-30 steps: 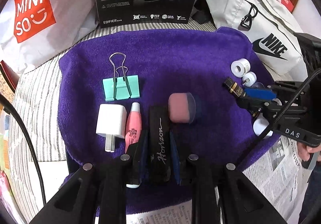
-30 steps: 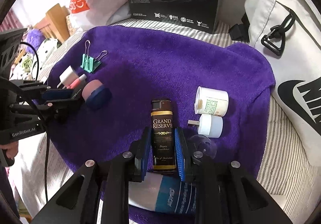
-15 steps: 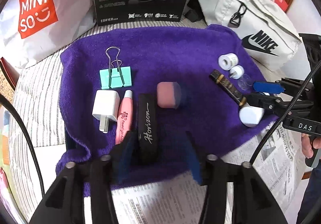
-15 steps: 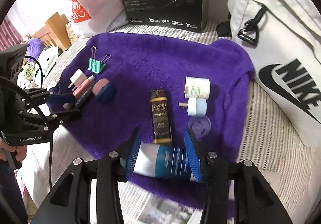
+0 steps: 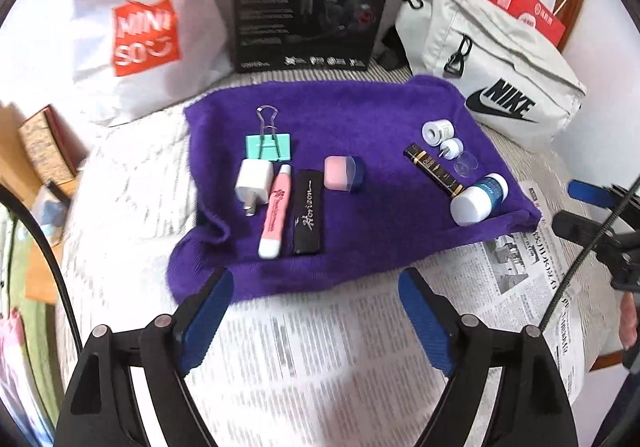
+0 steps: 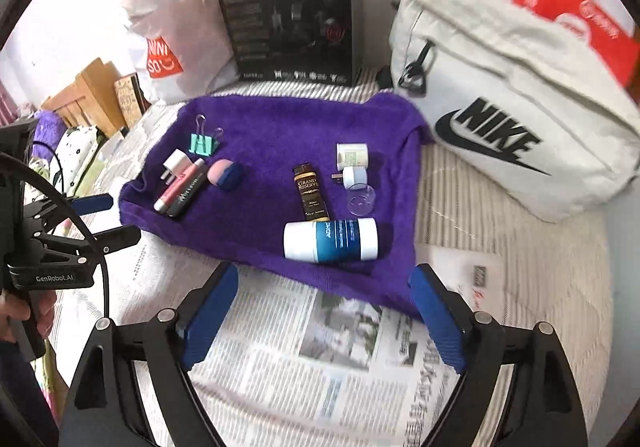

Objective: Organize rigid objects

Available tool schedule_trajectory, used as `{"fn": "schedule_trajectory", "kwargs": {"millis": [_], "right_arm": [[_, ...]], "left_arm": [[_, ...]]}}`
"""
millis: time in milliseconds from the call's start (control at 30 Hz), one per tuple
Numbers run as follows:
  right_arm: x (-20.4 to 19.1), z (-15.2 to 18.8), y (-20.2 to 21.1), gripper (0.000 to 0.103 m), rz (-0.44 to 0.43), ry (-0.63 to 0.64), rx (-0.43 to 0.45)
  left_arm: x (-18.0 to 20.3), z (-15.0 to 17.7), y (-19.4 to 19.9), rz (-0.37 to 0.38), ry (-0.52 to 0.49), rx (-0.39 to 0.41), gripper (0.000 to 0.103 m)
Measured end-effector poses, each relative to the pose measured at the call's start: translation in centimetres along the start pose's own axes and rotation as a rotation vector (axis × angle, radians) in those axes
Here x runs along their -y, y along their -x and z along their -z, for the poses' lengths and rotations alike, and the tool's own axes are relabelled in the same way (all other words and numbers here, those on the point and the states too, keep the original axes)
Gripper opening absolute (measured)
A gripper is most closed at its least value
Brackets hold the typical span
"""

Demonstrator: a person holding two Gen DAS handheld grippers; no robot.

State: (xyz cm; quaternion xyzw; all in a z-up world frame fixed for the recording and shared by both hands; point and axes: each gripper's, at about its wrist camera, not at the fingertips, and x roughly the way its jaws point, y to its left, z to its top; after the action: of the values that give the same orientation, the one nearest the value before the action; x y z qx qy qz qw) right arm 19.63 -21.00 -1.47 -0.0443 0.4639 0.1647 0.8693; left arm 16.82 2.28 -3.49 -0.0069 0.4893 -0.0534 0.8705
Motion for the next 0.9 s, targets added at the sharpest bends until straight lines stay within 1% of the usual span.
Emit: {"fn": "schedule_trajectory", "kwargs": {"millis": [33, 100, 133, 167, 200, 233, 300, 400, 500, 667, 767, 900], "right_arm": [[-0.2, 0.4, 0.8, 0.09, 0.007, -0.006, 0.007], [-0.5, 1.1, 1.9, 0.091, 0.016, -0.02, 0.015], [-0.6, 1.5, 2.6, 0.093, 0.023, -0.033, 0.025], [-0.8, 1.7, 2.9, 0.099, 0.026, -0.04, 0.03], [-1.0, 2.0, 3.3, 0.102, 0.029, -0.045, 0.033], [-1.1, 2.3, 3.7, 0.103, 0.035, -0.047, 0.04], [-1.4, 2.8, 4.3, 0.103, 0.045, -0.04, 0.038], [-1.6, 3.5, 4.7, 0.103, 0.085, -0.052, 0.016], [-1.6, 4.3, 5.3, 0.103, 0.079, -0.081, 0.015], [-1.8, 5.1, 6.0, 0.103, 0.09, -0.096, 0.012], [-1.9, 5.4, 6.4, 0.103, 0.079, -0.105, 0.004], [-2.0, 5.9, 7.3, 0.103, 0.083, -0.109, 0.017]], "left_arm": [[0.2, 0.4, 0.7, -0.001, 0.004, 0.018, 0.094], [0.4, 1.0, 1.9, -0.014, 0.011, 0.045, 0.097], [0.6, 1.4, 2.7, -0.024, 0.015, 0.061, 0.098], [0.7, 1.7, 3.4, -0.027, 0.018, 0.071, 0.098], [0.8, 2.0, 4.0, -0.029, 0.024, 0.075, 0.098], [0.9, 2.2, 4.4, -0.033, 0.032, 0.076, 0.098], [0.9, 2.6, 5.3, -0.037, 0.052, 0.079, 0.098], [1.4, 3.0, 6.4, -0.054, 0.062, 0.076, 0.098], [1.8, 3.5, 7.3, -0.083, 0.073, 0.078, 0.098], [2.5, 4.3, 8.2, -0.081, 0.076, 0.069, 0.098], [2.8, 4.6, 8.5, -0.1, 0.067, 0.065, 0.098], [2.7, 5.0, 9.1, -0.09, 0.077, 0.067, 0.098]]}}
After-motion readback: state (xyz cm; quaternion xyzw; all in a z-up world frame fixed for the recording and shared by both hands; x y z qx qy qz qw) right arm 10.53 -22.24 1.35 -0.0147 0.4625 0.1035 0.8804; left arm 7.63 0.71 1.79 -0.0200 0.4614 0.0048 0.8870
